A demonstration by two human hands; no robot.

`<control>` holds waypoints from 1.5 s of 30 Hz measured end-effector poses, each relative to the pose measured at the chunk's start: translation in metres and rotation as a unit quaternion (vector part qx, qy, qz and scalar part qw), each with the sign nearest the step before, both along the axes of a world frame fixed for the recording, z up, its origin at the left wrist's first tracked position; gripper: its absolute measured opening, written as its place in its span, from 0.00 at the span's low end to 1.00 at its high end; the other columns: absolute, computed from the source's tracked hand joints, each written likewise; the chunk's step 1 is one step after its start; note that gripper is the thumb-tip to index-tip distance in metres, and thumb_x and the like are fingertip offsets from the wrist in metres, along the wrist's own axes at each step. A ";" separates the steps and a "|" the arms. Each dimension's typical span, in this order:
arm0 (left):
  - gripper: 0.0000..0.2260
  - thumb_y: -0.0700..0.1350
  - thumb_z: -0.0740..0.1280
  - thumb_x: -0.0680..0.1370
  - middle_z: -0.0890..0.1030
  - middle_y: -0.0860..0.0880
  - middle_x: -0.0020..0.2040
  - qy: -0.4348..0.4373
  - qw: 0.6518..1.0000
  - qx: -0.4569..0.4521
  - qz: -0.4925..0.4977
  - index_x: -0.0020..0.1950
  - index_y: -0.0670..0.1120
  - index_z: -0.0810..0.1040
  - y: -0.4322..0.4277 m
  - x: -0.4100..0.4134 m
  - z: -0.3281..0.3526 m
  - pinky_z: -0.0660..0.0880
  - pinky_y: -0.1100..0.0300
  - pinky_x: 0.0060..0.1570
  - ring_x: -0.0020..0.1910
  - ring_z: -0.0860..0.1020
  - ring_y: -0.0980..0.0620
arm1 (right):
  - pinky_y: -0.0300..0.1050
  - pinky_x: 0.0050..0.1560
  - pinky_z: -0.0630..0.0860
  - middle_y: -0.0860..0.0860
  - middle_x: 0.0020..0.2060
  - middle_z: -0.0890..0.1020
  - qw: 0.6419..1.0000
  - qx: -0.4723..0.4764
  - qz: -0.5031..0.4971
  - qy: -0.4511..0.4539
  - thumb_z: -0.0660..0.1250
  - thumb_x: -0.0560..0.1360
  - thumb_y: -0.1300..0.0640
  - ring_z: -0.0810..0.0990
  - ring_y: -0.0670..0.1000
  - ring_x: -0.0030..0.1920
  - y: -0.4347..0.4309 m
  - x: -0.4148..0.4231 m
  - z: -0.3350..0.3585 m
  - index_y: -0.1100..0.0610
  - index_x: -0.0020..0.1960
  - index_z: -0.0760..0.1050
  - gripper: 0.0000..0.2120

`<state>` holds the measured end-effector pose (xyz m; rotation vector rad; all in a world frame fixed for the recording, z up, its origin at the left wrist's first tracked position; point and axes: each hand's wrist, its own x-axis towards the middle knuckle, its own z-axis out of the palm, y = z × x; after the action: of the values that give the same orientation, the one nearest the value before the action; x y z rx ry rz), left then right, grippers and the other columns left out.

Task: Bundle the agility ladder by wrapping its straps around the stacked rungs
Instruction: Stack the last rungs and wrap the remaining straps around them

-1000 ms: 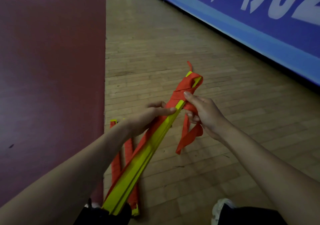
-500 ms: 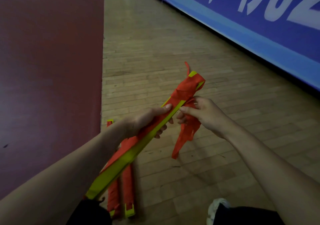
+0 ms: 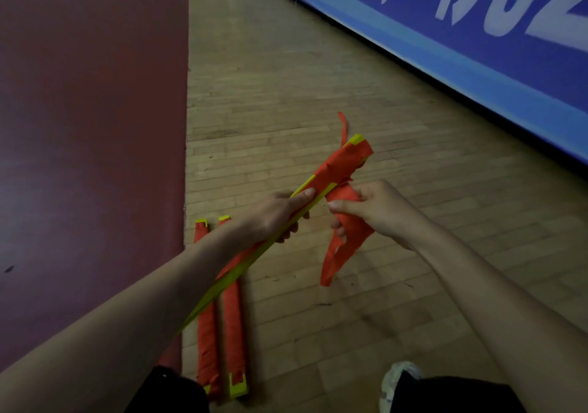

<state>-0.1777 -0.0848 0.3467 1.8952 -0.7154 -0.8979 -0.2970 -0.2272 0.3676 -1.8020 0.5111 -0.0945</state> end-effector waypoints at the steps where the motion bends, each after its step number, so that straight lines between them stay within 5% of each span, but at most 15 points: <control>1: 0.20 0.58 0.57 0.82 0.74 0.45 0.34 -0.020 1.000 0.001 0.004 0.46 0.42 0.76 -0.001 0.000 -0.001 0.70 0.59 0.32 0.30 0.72 0.51 | 0.43 0.31 0.81 0.57 0.32 0.83 1.000 -0.013 0.003 0.009 0.67 0.77 0.62 0.82 0.50 0.29 0.000 0.000 0.001 0.62 0.44 0.77 0.04; 7: 0.14 0.56 0.57 0.82 0.72 0.51 0.34 -0.226 0.973 0.038 -0.031 0.45 0.48 0.72 -0.003 -0.003 -0.008 0.67 0.57 0.36 0.34 0.73 0.52 | 0.39 0.27 0.78 0.53 0.28 0.83 0.999 0.040 0.011 0.024 0.55 0.83 0.61 0.82 0.48 0.26 0.005 0.000 0.001 0.67 0.52 0.73 0.11; 10: 0.14 0.56 0.55 0.82 0.72 0.48 0.39 -0.313 0.947 0.051 -0.051 0.49 0.45 0.67 -0.005 -0.004 -0.013 0.63 0.54 0.41 0.47 0.75 0.42 | 0.35 0.25 0.73 0.50 0.23 0.80 1.000 0.015 -0.004 -0.005 0.54 0.83 0.63 0.78 0.45 0.22 0.008 0.002 0.002 0.66 0.46 0.74 0.13; 14: 0.14 0.55 0.53 0.83 0.73 0.41 0.46 -0.399 0.913 0.044 -0.073 0.55 0.44 0.66 -0.005 -0.009 -0.013 0.63 0.54 0.42 0.49 0.75 0.38 | 0.35 0.27 0.72 0.49 0.21 0.79 0.999 0.011 -0.004 -0.039 0.53 0.81 0.65 0.75 0.45 0.22 0.007 0.002 0.007 0.66 0.40 0.75 0.16; 19: 0.21 0.56 0.51 0.83 0.73 0.38 0.56 -0.510 0.848 0.122 -0.077 0.68 0.43 0.62 -0.003 -0.016 -0.017 0.71 0.49 0.48 0.53 0.75 0.36 | 0.34 0.25 0.67 0.49 0.20 0.76 0.998 -0.015 -0.049 -0.048 0.62 0.80 0.51 0.72 0.46 0.21 0.012 0.003 0.004 0.62 0.33 0.76 0.21; 22: 0.24 0.59 0.52 0.82 0.73 0.39 0.58 -0.543 0.827 0.122 -0.076 0.69 0.42 0.62 -0.005 -0.018 -0.019 0.71 0.48 0.49 0.54 0.75 0.37 | 0.33 0.21 0.63 0.50 0.21 0.75 0.986 0.077 -0.125 -0.077 0.64 0.79 0.54 0.67 0.44 0.19 0.013 0.008 -0.001 0.60 0.32 0.74 0.18; 25: 0.26 0.63 0.59 0.78 0.76 0.42 0.52 -0.441 0.893 0.076 -0.048 0.63 0.43 0.65 -0.003 -0.015 -0.006 0.68 0.53 0.43 0.50 0.76 0.41 | 0.36 0.24 0.62 0.51 0.22 0.74 0.977 0.155 -0.118 -0.085 0.64 0.78 0.55 0.66 0.45 0.19 0.008 0.010 0.004 0.59 0.35 0.73 0.14; 29: 0.15 0.57 0.65 0.78 0.80 0.47 0.42 -0.070 0.995 -0.030 -0.067 0.52 0.46 0.76 0.010 -0.003 0.015 0.74 0.61 0.40 0.41 0.81 0.51 | 0.41 0.30 0.59 0.50 0.23 0.73 0.976 0.186 -0.067 -0.087 0.62 0.79 0.55 0.66 0.45 0.21 0.005 0.008 0.004 0.58 0.36 0.72 0.14; 34: 0.16 0.52 0.56 0.80 0.82 0.45 0.40 0.224 0.959 -0.056 -0.164 0.53 0.42 0.77 0.022 0.009 0.025 0.79 0.58 0.36 0.33 0.80 0.48 | 0.42 0.32 0.64 0.51 0.25 0.75 0.974 0.201 0.009 -0.108 0.63 0.75 0.51 0.70 0.47 0.23 0.006 0.007 0.007 0.59 0.37 0.73 0.12; 40: 0.24 0.61 0.55 0.77 0.71 0.48 0.34 0.308 0.934 -0.044 -0.176 0.52 0.41 0.78 0.024 0.014 0.016 0.66 0.62 0.30 0.28 0.67 0.54 | 0.42 0.36 0.77 0.55 0.32 0.82 0.986 0.150 0.059 -0.054 0.66 0.72 0.51 0.80 0.50 0.30 -0.004 0.002 0.006 0.60 0.41 0.77 0.12; 45: 0.25 0.61 0.54 0.79 0.69 0.49 0.34 0.307 0.937 -0.052 -0.159 0.53 0.40 0.77 0.023 0.021 0.009 0.64 0.63 0.31 0.30 0.65 0.54 | 0.41 0.30 0.78 0.56 0.34 0.84 0.992 0.109 0.063 -0.002 0.68 0.74 0.62 0.84 0.52 0.34 -0.004 -0.004 -0.002 0.62 0.47 0.77 0.03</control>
<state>-0.1569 -0.0618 0.3557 1.3042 -0.6659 -1.5330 -0.3008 -0.2314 0.3661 -1.6147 0.3873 0.0436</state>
